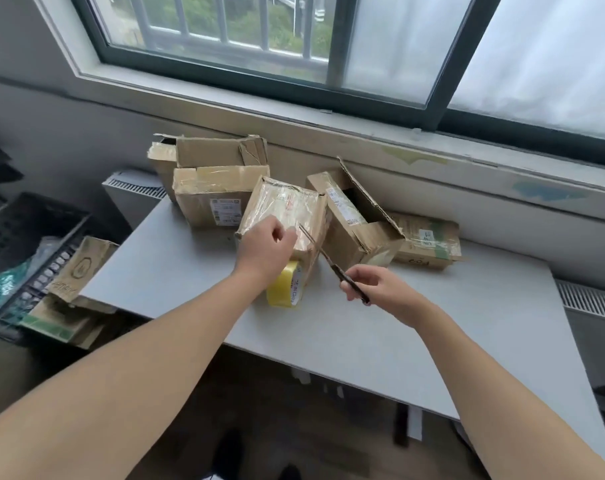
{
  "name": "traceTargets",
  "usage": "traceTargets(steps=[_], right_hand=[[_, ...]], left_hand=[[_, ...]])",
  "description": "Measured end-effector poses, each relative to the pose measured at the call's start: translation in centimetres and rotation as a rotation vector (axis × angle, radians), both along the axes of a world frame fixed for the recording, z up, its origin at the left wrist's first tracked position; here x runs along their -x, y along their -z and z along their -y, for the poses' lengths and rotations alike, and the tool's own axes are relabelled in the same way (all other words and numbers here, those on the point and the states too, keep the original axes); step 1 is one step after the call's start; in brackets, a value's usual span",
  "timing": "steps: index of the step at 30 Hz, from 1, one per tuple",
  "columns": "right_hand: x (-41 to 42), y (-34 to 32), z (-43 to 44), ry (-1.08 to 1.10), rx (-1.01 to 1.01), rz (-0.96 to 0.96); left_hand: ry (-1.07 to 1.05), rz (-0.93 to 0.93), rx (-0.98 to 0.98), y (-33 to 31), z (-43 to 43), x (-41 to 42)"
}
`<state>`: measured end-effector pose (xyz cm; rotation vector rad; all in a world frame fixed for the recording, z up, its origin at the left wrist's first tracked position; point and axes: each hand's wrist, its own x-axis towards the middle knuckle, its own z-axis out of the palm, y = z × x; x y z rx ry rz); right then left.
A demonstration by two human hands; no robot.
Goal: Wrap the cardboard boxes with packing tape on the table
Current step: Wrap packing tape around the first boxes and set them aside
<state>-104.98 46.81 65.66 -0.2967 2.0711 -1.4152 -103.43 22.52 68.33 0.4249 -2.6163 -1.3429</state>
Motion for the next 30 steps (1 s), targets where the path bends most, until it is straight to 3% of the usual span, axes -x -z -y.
traceTargets(steps=[5,10,19,30], right_hand=[[0.8,-1.2,-1.6,-0.205,-0.235,0.004],[1.9,-2.4,-2.7,-0.269,-0.427,-0.02],[3.0,-3.4,-1.1,-0.264,-0.472,-0.037],[3.0,-1.5,2.3,-0.178,-0.313,0.15]], left_hand=[[0.083,0.369,-0.012,3.3,1.9,-2.1],[0.099,0.39,-0.159,4.6,1.1,-1.7],[0.127,0.382,-0.37,4.3,2.4,-1.3],[0.222,0.593,-0.447,5.3,4.6,0.1]])
